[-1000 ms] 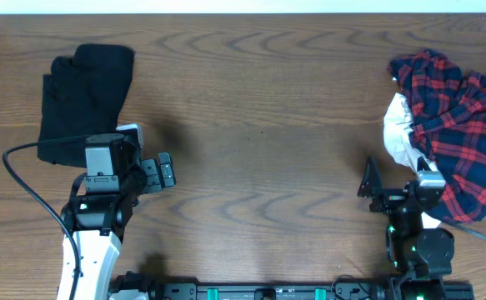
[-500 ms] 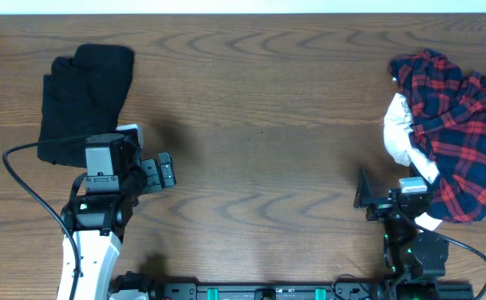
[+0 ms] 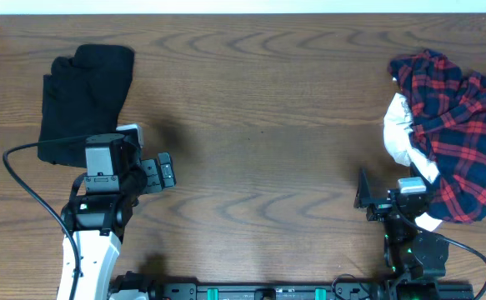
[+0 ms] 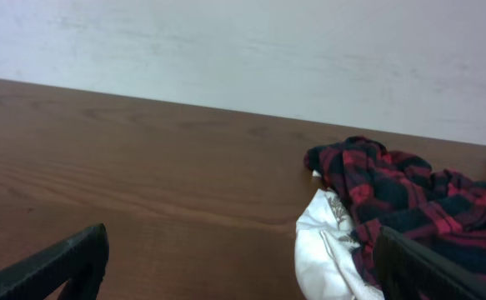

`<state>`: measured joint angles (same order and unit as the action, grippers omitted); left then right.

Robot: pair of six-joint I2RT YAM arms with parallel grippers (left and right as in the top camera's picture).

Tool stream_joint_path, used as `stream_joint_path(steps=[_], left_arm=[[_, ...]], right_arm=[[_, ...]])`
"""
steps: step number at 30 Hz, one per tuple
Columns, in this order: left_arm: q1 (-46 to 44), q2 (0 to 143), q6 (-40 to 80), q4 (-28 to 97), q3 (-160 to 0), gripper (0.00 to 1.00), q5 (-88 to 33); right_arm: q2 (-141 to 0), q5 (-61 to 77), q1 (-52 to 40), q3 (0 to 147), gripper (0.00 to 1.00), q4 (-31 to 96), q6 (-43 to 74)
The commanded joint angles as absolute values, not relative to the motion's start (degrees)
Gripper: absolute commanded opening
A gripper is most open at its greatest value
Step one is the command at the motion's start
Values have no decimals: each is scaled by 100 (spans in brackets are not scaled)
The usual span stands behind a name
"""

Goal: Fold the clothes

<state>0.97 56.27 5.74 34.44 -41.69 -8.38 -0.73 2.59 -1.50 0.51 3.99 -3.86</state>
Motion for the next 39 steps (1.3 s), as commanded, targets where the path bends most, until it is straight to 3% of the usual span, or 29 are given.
stream_joint_path(steps=[1, 25, 39], left_arm=[[121, 5649, 480, 3439, -4174, 98, -792], [121, 5603, 475, 3439, -4174, 98, -784], [121, 3629, 115, 3063, -3404, 98, -16]], right_arm=[[-30, 263, -113, 32, 99, 410, -480], [-30, 266, -113, 32, 99, 410, -480], [-30, 263, -113, 32, 99, 410, -480]])
